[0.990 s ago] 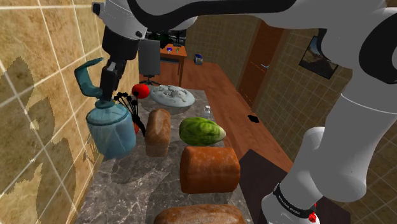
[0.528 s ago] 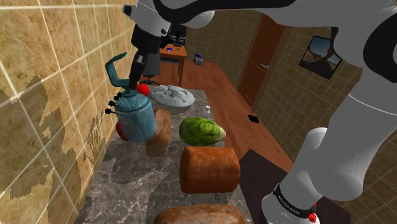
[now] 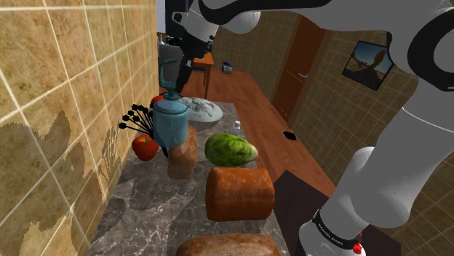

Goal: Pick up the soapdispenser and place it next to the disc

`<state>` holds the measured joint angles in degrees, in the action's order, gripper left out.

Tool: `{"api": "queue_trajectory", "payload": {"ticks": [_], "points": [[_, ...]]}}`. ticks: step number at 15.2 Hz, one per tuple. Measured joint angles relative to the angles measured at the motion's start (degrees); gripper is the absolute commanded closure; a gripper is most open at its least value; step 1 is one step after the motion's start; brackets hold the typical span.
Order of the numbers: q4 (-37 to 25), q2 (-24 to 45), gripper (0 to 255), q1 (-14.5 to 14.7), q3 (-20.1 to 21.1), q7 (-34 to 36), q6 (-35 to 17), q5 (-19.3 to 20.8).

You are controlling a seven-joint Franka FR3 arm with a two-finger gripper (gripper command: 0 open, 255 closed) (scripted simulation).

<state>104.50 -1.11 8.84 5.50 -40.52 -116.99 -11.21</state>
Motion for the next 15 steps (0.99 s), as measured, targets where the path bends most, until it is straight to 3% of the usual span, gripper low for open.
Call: {"api": "queue_trajectory", "payload": {"ticks": [5,15], "points": [[-1.32,0.70,255,-3.19,-3.31,-6.75,1.93,-1.40],[-9.71,6.51,255,-9.99,-9.46,-19.50,7.50,-4.03]]}}
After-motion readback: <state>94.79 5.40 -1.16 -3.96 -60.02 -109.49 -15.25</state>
